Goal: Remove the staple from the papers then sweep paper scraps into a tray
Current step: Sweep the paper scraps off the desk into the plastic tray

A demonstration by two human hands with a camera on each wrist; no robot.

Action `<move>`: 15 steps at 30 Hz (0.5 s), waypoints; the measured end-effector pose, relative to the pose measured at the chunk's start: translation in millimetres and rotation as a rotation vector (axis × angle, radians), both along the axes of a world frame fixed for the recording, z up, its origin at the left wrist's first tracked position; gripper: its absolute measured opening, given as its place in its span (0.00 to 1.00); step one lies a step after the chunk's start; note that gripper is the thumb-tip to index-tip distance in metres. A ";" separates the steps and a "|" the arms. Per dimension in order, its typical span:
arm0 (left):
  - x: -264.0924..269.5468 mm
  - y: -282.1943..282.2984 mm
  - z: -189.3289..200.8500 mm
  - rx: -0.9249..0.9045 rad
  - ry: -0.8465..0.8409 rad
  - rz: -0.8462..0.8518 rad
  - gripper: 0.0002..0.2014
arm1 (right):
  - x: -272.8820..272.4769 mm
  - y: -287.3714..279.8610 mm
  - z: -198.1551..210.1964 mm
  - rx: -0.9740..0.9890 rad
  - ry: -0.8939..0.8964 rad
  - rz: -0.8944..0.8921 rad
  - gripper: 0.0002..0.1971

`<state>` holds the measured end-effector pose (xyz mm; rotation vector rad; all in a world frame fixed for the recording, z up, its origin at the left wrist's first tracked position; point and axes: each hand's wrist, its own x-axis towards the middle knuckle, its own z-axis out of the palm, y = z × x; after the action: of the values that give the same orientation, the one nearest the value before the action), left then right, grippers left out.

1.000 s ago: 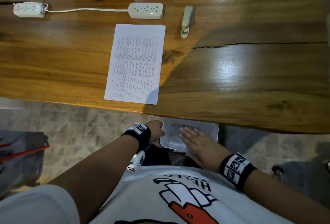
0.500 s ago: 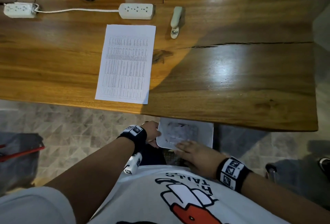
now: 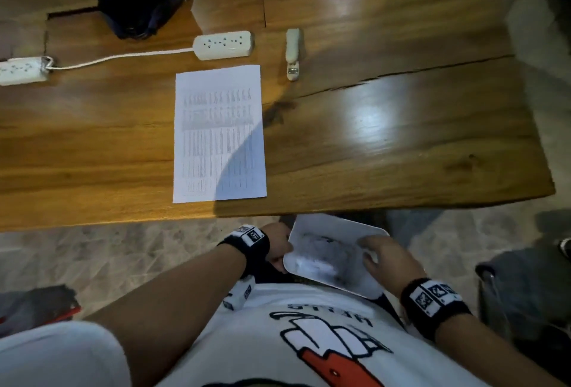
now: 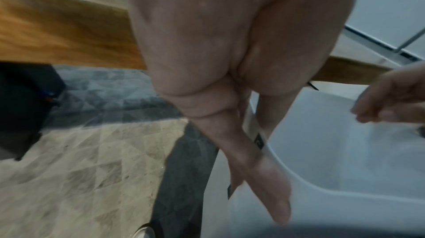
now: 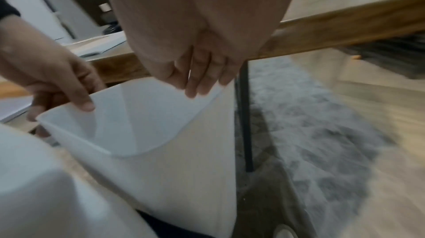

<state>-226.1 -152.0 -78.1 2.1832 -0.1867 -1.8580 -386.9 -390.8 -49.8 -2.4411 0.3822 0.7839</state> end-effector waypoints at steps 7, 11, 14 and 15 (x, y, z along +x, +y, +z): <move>0.2 -20.5 1.8 -0.065 -0.036 -0.450 0.11 | -116.1 48.4 -45.0 0.039 0.433 -0.702 0.27; -15.7 -67.2 14.6 -0.115 -0.091 -0.727 0.14 | -146.6 66.7 -69.6 0.217 0.411 -1.038 0.19; -23.0 -115.9 38.6 -0.302 -0.134 -0.829 0.15 | -159.1 56.3 -88.4 0.233 0.313 -1.230 0.18; -22.5 -134.8 49.3 -0.397 -0.228 -0.841 0.18 | -162.1 50.9 -94.3 0.246 0.297 -1.269 0.18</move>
<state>-248.7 -286.8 -28.8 2.1640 -1.5716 -1.6632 -549.1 -339.9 -144.0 -1.3717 1.5935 0.5163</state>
